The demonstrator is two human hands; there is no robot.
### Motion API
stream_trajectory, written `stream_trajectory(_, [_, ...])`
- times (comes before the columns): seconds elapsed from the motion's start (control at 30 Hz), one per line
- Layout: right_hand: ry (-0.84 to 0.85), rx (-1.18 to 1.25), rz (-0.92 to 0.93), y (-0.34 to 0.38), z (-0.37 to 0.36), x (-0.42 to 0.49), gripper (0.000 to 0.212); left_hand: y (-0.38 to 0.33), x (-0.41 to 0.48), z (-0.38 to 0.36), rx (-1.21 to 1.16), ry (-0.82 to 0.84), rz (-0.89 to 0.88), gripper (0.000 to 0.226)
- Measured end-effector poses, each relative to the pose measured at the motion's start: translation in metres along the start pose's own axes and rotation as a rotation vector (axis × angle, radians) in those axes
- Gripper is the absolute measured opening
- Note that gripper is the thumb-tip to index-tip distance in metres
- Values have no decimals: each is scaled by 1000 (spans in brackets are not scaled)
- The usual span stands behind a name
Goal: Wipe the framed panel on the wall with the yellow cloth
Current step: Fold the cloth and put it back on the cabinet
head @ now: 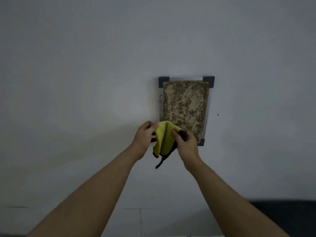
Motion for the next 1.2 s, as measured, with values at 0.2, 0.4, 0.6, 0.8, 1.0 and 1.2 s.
stream_trajectory(0.2, [-205, -100, -25, -3, 16, -5, 1, 12, -4, 23, 268, -275, -72, 36])
stream_trajectory(0.4, [-316, -193, -27, -18, 33, -16, 28, 49, -12, 8, -178, -89, 203, 74])
stream_trajectory(0.6, [-358, -156, -90, -24, 56, -32, 29, 84, -25, 6, -219, -139, 281, 59])
stream_trajectory(0.8, [-335, -144, -121, -44, 88, -42, 33, 118, -35, -10, -73, -97, 251, 11])
stream_trajectory(1.0, [-391, -252, -92, -71, 151, -39, 29, 153, -37, -66, 66, 52, 334, 24])
stream_trajectory(1.2, [-377, -256, -196, -112, 229, -22, 32, 201, -37, -140, 208, 128, 337, 62])
Point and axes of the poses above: each hand's wrist, its own x-axis towards the middle knuckle, its own z-axis out of the back of the hand, y = z × x, the point moved 5 cm from there along x, towards the middle knuckle, and after that the axes turned 4 degrees about -x, right-handed, at the moved point
